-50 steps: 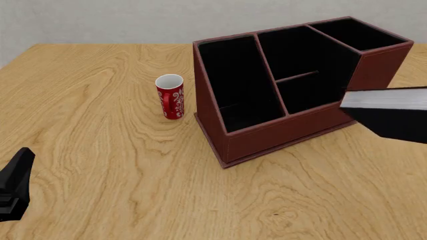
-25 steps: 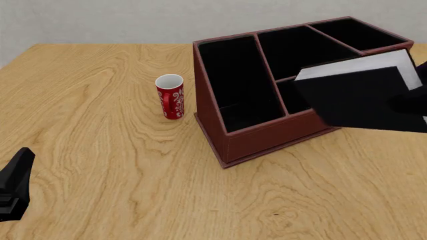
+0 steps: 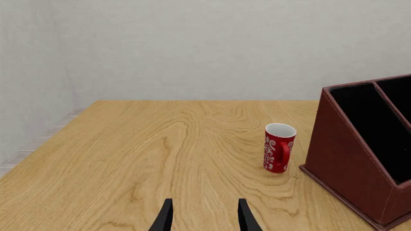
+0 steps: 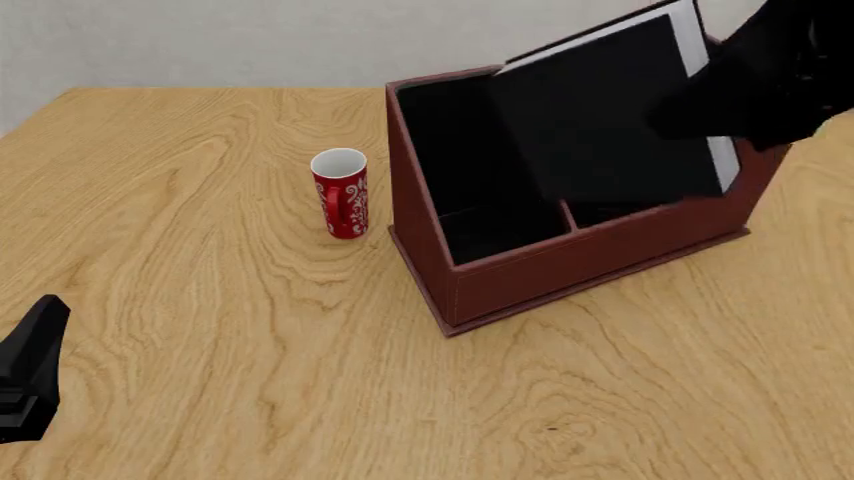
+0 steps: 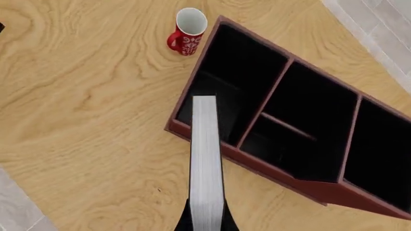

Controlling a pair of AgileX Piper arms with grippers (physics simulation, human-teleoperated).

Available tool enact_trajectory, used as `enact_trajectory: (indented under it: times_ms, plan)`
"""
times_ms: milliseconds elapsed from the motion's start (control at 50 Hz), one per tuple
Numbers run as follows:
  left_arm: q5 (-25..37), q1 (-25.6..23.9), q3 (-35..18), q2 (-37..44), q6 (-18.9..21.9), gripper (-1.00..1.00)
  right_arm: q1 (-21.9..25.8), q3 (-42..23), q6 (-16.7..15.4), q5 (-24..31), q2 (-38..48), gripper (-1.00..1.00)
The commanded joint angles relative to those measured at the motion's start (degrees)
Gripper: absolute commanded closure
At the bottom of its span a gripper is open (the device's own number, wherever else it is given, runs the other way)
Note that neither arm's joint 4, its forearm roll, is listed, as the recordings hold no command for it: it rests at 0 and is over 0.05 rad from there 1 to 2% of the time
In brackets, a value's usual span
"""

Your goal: Pick up the book and place it in the left compartment of the caddy.

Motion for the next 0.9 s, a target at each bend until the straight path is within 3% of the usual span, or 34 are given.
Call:
enact_trajectory:
  times_ms: [20,60,100,120,140,180,200,220,260,360,380,400,520,540,900]
  plan:
    - [0.0,0.0,0.0,0.0,0.0,-1.0,1.5,-4.6,6.5,0.0,4.1,1.0]
    - [0.0,0.0,0.0,0.0,0.0,-1.0,2.9,-5.2,8.8,0.0,4.6,1.0]
    - [0.0,0.0,0.0,0.0,0.0,-1.0,2.8,-4.8,8.3,0.0,5.2,1.0]
    - [0.0,0.0,0.0,0.0,0.0,-1.0,4.9,-5.2,10.8,0.0,5.5,1.0]
    - [0.0,0.0,0.0,0.0,0.0,-1.0,3.6,-4.9,9.2,0.0,5.9,1.0]
    - [0.0,0.0,0.0,0.0,0.0,-1.0,4.2,-5.0,10.0,0.0,6.5,1.0]
    - [0.0,0.0,0.0,0.0,0.0,-1.0,2.4,-4.3,8.0,0.0,7.0,1.0]
    - [0.0,0.0,0.0,0.0,0.0,-1.0,3.7,-4.8,9.9,0.0,7.3,1.0]
    - [0.0,0.0,0.0,0.0,0.0,-1.0,2.2,-4.6,8.3,0.0,8.0,1.0]
    - [0.0,0.0,0.0,0.0,0.0,-1.0,0.9,-5.4,8.1,0.0,9.2,1.0]
    - [0.0,0.0,0.0,0.0,0.0,-1.0,-0.5,-4.6,6.4,0.0,9.3,1.0]
    - [0.0,0.0,0.0,0.0,0.0,-1.0,-0.2,-5.2,7.3,0.0,9.4,1.0]
    - [0.0,0.0,0.0,0.0,0.0,-1.0,-1.0,-5.1,6.0,0.0,10.1,1.0]
    - [0.0,0.0,0.0,0.0,0.0,-1.0,-2.6,-5.3,4.6,0.0,10.6,1.0]
    - [0.0,0.0,0.0,0.0,0.0,-1.0,-2.3,-7.9,5.3,0.0,14.3,1.0]
